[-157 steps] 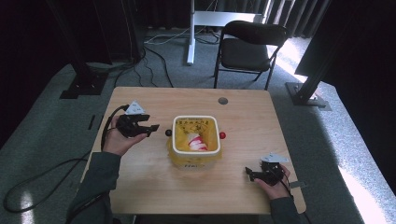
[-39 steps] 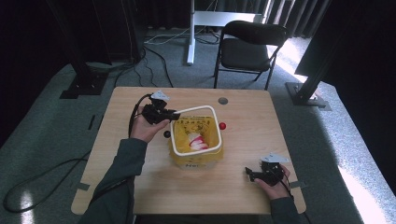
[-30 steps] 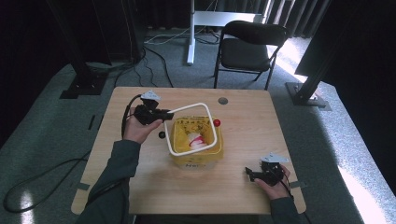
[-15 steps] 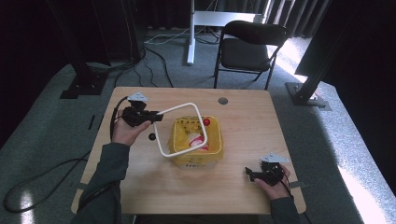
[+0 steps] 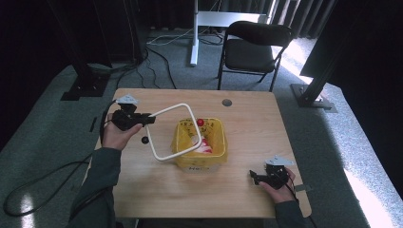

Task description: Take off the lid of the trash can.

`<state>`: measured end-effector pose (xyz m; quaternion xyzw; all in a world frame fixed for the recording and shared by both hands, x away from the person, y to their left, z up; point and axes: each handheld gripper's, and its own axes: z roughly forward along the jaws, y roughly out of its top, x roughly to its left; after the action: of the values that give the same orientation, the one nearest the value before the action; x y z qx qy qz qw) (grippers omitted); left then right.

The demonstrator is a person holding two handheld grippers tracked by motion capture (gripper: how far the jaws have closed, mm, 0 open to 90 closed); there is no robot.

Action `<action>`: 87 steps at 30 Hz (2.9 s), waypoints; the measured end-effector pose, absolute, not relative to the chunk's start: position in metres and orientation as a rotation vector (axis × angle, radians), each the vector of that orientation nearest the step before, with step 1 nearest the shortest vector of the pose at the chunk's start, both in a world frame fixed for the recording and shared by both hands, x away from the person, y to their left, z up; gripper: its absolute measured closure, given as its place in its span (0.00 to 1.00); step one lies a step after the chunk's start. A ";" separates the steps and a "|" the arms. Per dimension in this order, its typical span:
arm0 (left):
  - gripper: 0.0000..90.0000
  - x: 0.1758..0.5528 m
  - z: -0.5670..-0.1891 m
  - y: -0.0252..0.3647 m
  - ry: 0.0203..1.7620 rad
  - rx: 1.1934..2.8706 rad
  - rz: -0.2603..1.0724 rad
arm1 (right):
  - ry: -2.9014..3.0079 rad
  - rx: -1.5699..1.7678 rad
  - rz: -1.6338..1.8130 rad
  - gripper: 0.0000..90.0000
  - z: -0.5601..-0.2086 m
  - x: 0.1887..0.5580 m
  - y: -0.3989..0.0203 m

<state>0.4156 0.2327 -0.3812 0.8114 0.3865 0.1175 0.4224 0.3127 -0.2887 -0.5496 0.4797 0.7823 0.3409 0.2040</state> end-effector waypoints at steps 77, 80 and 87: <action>0.83 0.381 -0.500 0.323 1.363 2.051 0.256 | 2.182 1.340 0.951 0.17 -0.550 0.313 -0.289; 0.83 0.381 -0.504 0.318 1.377 2.083 0.293 | 2.182 1.339 0.951 0.17 -0.550 0.313 -0.289; 0.83 0.381 -0.513 0.305 1.399 2.149 0.432 | 2.182 1.339 0.951 0.17 -0.550 0.313 -0.289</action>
<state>0.3808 0.3045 -0.5134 0.7964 0.5185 0.1600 0.2672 0.3127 -0.2886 -0.5496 0.4801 0.7821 0.3410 0.2039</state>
